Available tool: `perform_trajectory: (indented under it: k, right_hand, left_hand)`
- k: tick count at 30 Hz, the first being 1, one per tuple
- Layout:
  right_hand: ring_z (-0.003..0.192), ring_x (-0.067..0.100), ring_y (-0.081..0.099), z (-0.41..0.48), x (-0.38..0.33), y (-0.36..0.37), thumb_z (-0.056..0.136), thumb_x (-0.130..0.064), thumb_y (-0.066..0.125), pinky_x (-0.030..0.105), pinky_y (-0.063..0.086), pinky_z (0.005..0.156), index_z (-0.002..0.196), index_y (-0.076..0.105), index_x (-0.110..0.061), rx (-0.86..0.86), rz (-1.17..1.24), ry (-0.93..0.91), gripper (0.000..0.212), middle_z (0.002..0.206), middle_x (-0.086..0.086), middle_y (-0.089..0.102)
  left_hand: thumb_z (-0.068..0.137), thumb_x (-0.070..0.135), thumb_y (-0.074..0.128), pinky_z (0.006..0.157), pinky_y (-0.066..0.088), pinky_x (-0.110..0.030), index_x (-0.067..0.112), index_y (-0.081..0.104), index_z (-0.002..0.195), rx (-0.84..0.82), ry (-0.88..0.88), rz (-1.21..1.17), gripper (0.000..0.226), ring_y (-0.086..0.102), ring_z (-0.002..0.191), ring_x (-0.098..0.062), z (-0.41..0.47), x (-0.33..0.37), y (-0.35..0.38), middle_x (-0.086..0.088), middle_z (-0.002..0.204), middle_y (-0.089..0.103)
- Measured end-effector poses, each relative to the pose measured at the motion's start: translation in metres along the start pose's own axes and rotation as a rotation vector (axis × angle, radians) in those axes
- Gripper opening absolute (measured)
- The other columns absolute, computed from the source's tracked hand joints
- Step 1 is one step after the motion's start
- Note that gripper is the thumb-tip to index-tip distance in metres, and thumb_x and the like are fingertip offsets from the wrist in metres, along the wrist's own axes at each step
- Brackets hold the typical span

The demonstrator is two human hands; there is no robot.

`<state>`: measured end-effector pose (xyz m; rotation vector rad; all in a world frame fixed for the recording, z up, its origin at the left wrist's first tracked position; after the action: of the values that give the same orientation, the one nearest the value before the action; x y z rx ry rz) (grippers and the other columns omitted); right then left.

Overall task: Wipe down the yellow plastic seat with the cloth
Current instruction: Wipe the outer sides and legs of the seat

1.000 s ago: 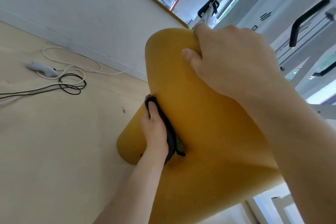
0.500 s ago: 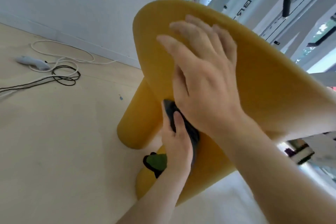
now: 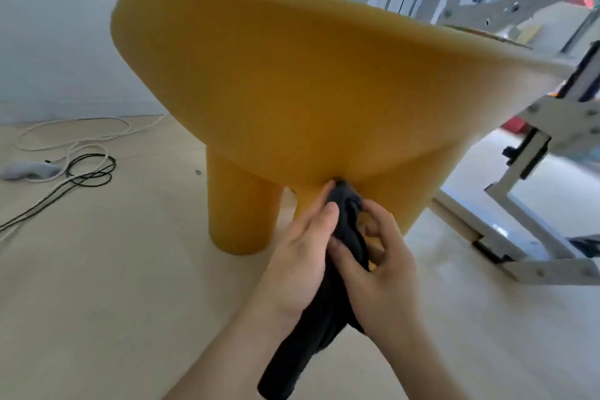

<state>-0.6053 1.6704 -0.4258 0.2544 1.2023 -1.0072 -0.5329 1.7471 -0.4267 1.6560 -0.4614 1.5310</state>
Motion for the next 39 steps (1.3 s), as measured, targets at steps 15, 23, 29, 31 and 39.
perform_trajectory:
  k: [15, 23, 29, 31, 39]
  right_hand:
    - [0.085, 0.006, 0.056, 0.023, 0.024, 0.021, 0.095, -0.023, 0.053, 0.017, 0.049, 0.079, 0.105, 0.068, -0.017, 0.112, -0.006, 0.027, 0.019, 0.098, -0.009, 0.062]
    - [0.104, 0.012, 0.057, 0.046, 0.058, -0.137, 0.085, -0.029, 0.055, 0.016, 0.044, 0.088, 0.102, 0.049, -0.043, 0.713, 0.354, 0.080, 0.023, 0.108, -0.004, 0.059]
    - [0.135, 0.008, 0.031, 0.072, 0.082, -0.090, 0.097, -0.026, 0.051, 0.028, 0.030, 0.112, 0.148, 0.026, -0.026, 0.163, -0.007, -0.034, 0.057, 0.150, -0.008, 0.033]
    - [0.122, 0.016, 0.048, 0.091, 0.104, -0.100, 0.093, -0.020, 0.048, 0.039, 0.045, 0.099, 0.147, 0.024, -0.029, 0.026, 0.136, 0.180, 0.059, 0.139, -0.003, 0.047]
    - [0.109, 0.029, 0.057, 0.106, 0.104, -0.131, 0.091, -0.018, 0.043, 0.051, 0.047, 0.093, 0.148, 0.017, -0.037, -0.215, 0.372, 0.421, 0.065, 0.132, -0.001, 0.052]
  left_hand:
    - [0.090, 0.006, 0.044, 0.100, 0.043, -0.037, 0.014, 0.061, 0.128, 0.201, 0.743, 1.652, 0.042, 0.048, 0.123, -0.030, -0.034, 0.081, 0.067, -0.010, 0.139, 0.051]
    - [0.087, 0.015, 0.038, 0.107, 0.038, -0.044, 0.014, 0.061, 0.126, -0.181, 0.798, 1.997, 0.045, 0.049, 0.128, -0.029, 0.035, 0.049, 0.170, -0.012, 0.136, 0.056]
    - [0.089, 0.023, 0.038, 0.114, 0.015, -0.058, 0.013, 0.064, 0.123, -0.325, 0.738, 2.498, 0.043, 0.038, 0.138, -0.033, 0.083, 0.035, 0.198, -0.016, 0.145, 0.046]
    - [0.092, 0.023, 0.027, 0.116, 0.008, -0.055, 0.011, 0.057, 0.132, -0.304, 0.669, 2.655, 0.051, 0.033, 0.140, -0.031, 0.093, 0.042, 0.187, -0.015, 0.149, 0.040]
    - [0.096, 0.013, 0.014, 0.116, 0.014, -0.049, 0.015, 0.050, 0.139, -0.284, 0.640, 2.737, 0.056, 0.034, 0.141, -0.025, 0.088, 0.043, 0.176, -0.009, 0.153, 0.037]
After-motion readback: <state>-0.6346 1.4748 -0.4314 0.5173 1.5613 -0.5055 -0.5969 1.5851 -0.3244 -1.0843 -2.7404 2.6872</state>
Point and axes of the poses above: each hand's wrist, its own z-axis towards the middle knuckle, its own y-axis out of the palm, x = y × z, the point moved 4 cm from there along z, towards the middle knuckle
